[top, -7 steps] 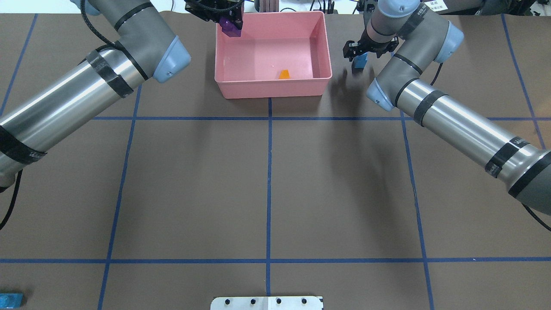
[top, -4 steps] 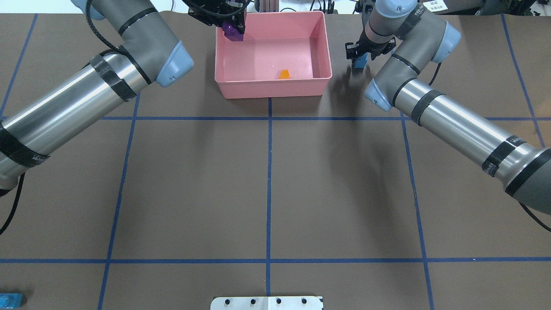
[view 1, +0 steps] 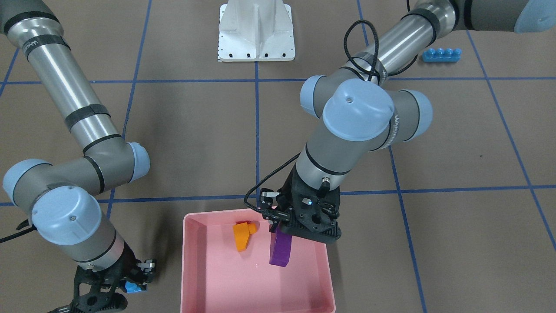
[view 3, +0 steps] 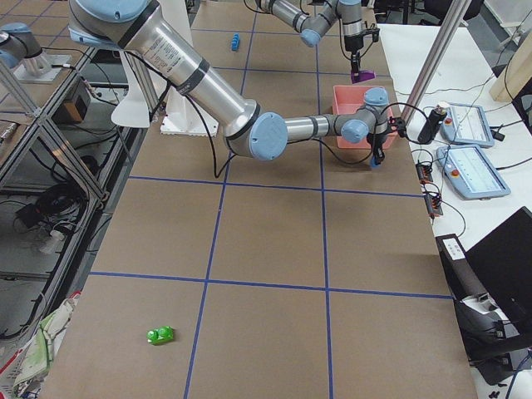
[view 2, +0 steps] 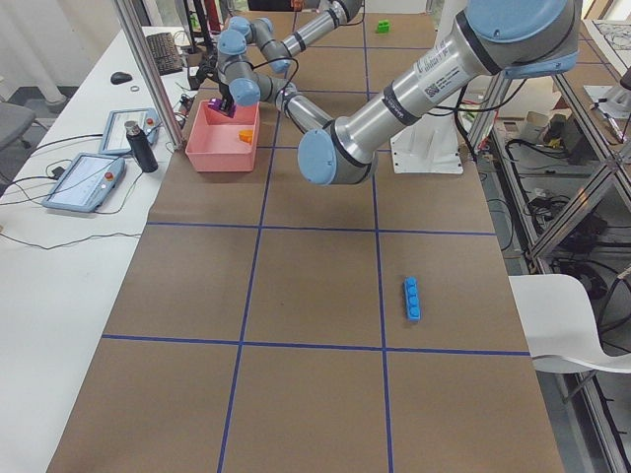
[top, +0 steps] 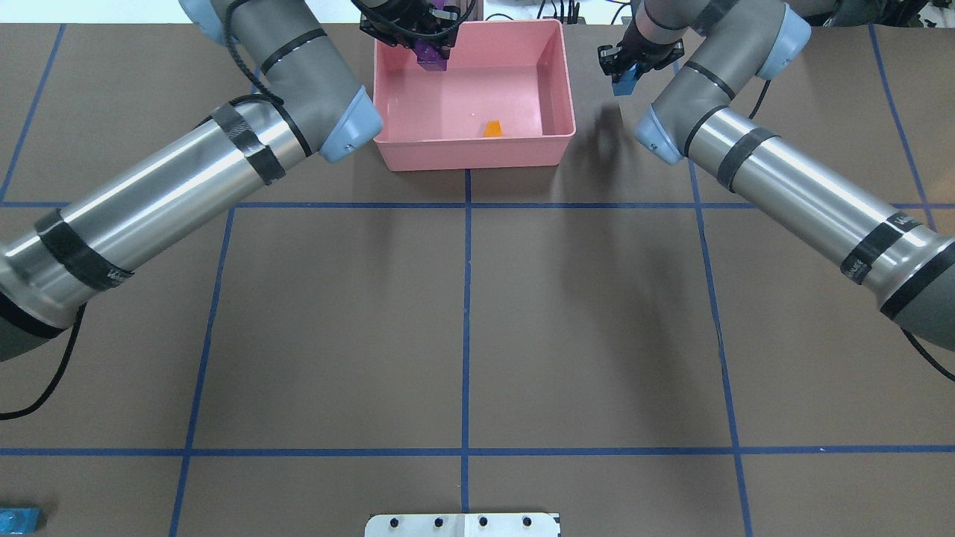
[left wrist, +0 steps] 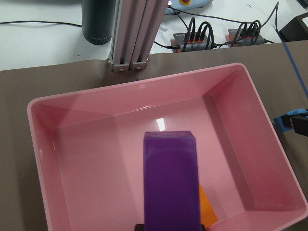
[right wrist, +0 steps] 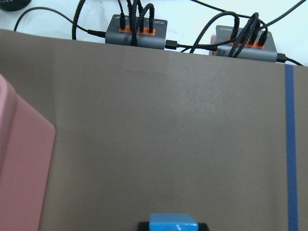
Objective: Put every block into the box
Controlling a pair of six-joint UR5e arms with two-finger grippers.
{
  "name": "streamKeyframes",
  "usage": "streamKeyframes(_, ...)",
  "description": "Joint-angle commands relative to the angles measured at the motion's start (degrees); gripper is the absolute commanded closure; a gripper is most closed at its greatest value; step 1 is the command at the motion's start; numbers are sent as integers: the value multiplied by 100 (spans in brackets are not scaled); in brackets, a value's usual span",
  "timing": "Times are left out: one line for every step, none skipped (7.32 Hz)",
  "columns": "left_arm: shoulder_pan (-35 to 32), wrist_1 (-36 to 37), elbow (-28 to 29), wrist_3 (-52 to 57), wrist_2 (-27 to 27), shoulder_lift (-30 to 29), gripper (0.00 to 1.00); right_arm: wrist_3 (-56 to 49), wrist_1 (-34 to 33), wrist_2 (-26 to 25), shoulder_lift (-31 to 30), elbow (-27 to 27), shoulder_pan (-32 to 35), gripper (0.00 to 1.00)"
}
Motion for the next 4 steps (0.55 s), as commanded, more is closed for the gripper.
streamKeyframes(289, 2, 273, -421, 625, -168, 100, -36, -127, 526, 8, 302, 337, 100)
streamKeyframes(298, 20, 335, -630, 704, -177, 81, -36, -137, 763, 8, 364, 504, 100)
streamKeyframes(299, 46, 370, -693, 714, -177, 24, -27, -137, 896, 17, 434, 610, 100)
streamKeyframes(307, 20, 344, -703, 714, -177, 0, -10, -241, 1115, 139, 461, 759, 100)
